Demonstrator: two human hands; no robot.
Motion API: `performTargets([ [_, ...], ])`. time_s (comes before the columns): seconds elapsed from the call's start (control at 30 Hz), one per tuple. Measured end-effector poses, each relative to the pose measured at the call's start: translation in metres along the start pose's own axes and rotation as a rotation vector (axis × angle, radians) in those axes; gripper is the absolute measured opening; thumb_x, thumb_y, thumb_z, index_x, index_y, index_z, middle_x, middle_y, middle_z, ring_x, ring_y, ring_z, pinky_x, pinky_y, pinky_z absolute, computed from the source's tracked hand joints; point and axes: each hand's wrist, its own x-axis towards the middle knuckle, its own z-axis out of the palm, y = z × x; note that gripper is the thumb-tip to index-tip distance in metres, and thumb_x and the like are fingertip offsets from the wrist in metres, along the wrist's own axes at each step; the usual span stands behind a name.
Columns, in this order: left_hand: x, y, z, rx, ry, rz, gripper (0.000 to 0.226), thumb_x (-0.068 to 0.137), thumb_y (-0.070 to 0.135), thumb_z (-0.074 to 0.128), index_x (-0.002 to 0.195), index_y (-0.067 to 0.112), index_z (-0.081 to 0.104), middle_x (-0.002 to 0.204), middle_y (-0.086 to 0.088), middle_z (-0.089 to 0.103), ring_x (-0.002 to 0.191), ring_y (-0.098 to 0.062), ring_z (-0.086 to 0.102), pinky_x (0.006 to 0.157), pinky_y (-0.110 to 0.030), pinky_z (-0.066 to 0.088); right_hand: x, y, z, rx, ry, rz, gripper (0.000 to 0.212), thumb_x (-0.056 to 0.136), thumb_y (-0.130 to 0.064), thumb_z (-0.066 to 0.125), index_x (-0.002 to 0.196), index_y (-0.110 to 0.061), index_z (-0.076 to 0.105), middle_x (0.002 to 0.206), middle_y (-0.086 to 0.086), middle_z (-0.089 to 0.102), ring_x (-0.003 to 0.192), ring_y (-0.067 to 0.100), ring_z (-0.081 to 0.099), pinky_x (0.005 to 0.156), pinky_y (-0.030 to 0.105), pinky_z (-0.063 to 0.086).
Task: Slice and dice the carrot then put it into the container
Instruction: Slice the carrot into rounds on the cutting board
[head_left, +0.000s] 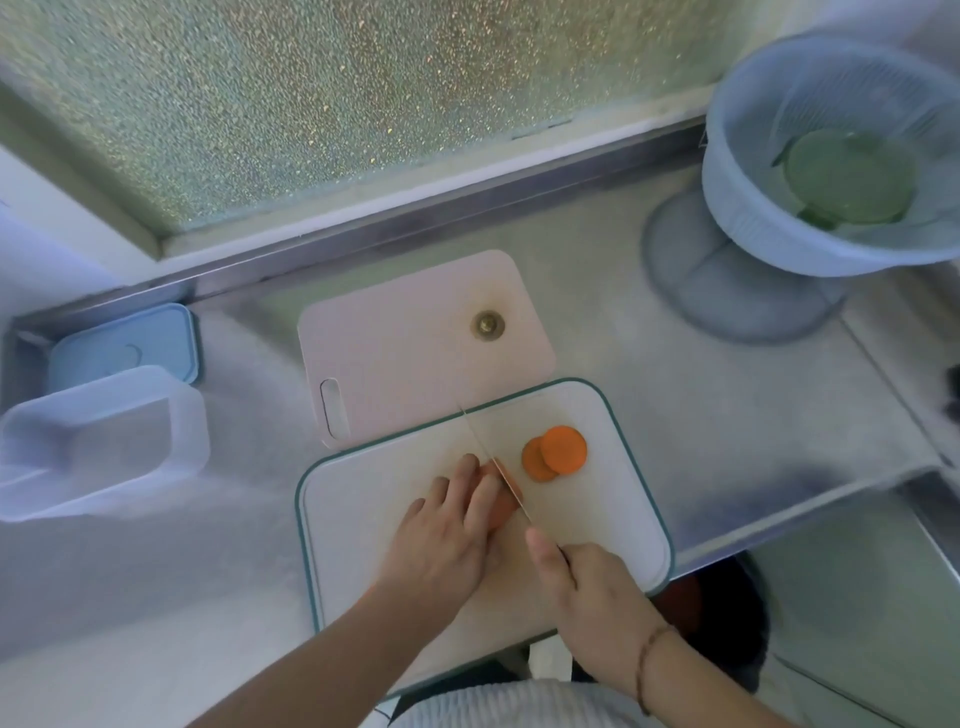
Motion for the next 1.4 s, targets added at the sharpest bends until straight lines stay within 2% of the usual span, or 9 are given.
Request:
performTargets([
  [0.07, -0.001, 0.002, -0.003, 0.010, -0.015, 0.006, 0.058, 0.082, 0.037, 0.047, 0.133, 0.011, 0.045, 0.133, -0.013, 0.045, 0.087, -0.032, 0.065, 0.059, -0.037, 0.058, -0.013, 0.004, -0.009, 0.140, -0.073, 0.133, 0.066, 0.095, -0.062, 0.016, 0.096, -0.019, 0.066, 0.062, -0.001, 0.060, 0.056, 0.008, 0.057, 0.063, 0.025, 0.051],
  [0.13, -0.001, 0.003, -0.004, 0.026, -0.022, 0.024, 0.057, 0.082, 0.036, 0.046, 0.132, 0.010, 0.044, 0.133, -0.013, 0.043, 0.086, -0.031, 0.064, 0.060, -0.037, 0.058, -0.024, 0.018, -0.006, -0.078, 0.002, 0.072, 0.055, 0.104, -0.048, 0.008, 0.130, -0.016, 0.045, 0.062, 0.005, 0.061, 0.050, 0.018, 0.058, 0.051, 0.024, 0.051],
  [0.27, -0.001, 0.003, -0.003, 0.006, 0.005, 0.025, 0.057, 0.083, 0.036, 0.047, 0.133, 0.009, 0.042, 0.134, -0.013, 0.041, 0.086, -0.030, 0.064, 0.062, -0.035, 0.058, -0.008, 0.015, 0.000, -0.052, -0.007, 0.158, 0.093, 0.073, -0.080, 0.017, 0.088, -0.004, 0.069, 0.081, 0.008, 0.069, 0.084, 0.015, 0.064, 0.084, 0.028, 0.048],
  [0.47, -0.002, 0.006, -0.003, -0.029, 0.011, 0.021, 0.052, 0.083, 0.035, 0.051, 0.128, 0.011, 0.045, 0.130, -0.013, 0.044, 0.079, -0.032, 0.062, 0.057, -0.037, 0.055, 0.044, -0.010, 0.012, -0.131, -0.028, 0.053, 0.074, 0.091, -0.064, 0.022, 0.080, -0.007, 0.068, 0.069, 0.001, 0.066, 0.068, 0.011, 0.062, 0.059, 0.018, 0.044],
  [0.63, -0.003, 0.004, -0.008, -0.042, 0.005, 0.007, 0.057, 0.081, 0.040, 0.053, 0.131, 0.014, 0.045, 0.131, -0.012, 0.045, 0.088, -0.035, 0.060, 0.063, -0.041, 0.055, 0.045, -0.005, 0.005, -0.054, -0.019, 0.090, 0.079, 0.085, -0.068, 0.024, 0.081, -0.004, 0.068, 0.075, 0.008, 0.069, 0.076, 0.020, 0.064, 0.072, 0.032, 0.049],
  [0.73, -0.003, 0.001, -0.016, -0.059, 0.008, -0.008, 0.057, 0.081, 0.040, 0.054, 0.131, 0.015, 0.045, 0.130, -0.009, 0.045, 0.093, -0.033, 0.056, 0.071, -0.043, 0.054, 0.044, -0.008, -0.006, 0.000, -0.024, 0.138, 0.073, 0.078, -0.075, 0.025, 0.056, -0.009, 0.047, 0.052, 0.005, 0.052, 0.052, 0.020, 0.051, 0.058, 0.034, 0.043],
  [0.93, -0.016, -0.005, -0.014, -0.079, 0.005, 0.008, 0.061, 0.093, 0.041, 0.052, 0.147, 0.021, 0.033, 0.137, -0.007, 0.045, 0.096, -0.029, 0.059, 0.075, -0.040, 0.056, 0.044, -0.022, -0.023, 0.085, -0.072, 0.157, 0.060, 0.087, -0.069, 0.026, 0.060, -0.016, 0.032, 0.041, -0.004, 0.031, 0.029, 0.009, 0.030, 0.036, 0.018, 0.026],
  [1.27, -0.016, -0.005, -0.010, -0.033, 0.011, 0.030, 0.047, 0.094, 0.036, 0.048, 0.137, 0.017, 0.042, 0.136, -0.013, 0.047, 0.089, -0.032, 0.060, 0.064, -0.039, 0.055, -0.021, -0.025, -0.017, -0.166, -0.051, 0.154, 0.046, 0.096, -0.050, 0.036, 0.068, -0.018, 0.054, 0.054, -0.003, 0.050, 0.051, 0.002, 0.049, 0.058, 0.013, 0.040],
  [1.4, -0.015, -0.008, -0.007, -0.031, 0.014, 0.026, 0.051, 0.093, 0.036, 0.048, 0.140, 0.016, 0.041, 0.137, -0.014, 0.050, 0.090, -0.033, 0.061, 0.064, -0.040, 0.056, -0.026, -0.029, -0.012, -0.239, -0.218, 0.229, 0.090, 0.044, -0.099, -0.001, 0.070, -0.025, 0.045, 0.057, -0.004, 0.048, 0.048, 0.000, 0.046, 0.054, 0.012, 0.040],
])
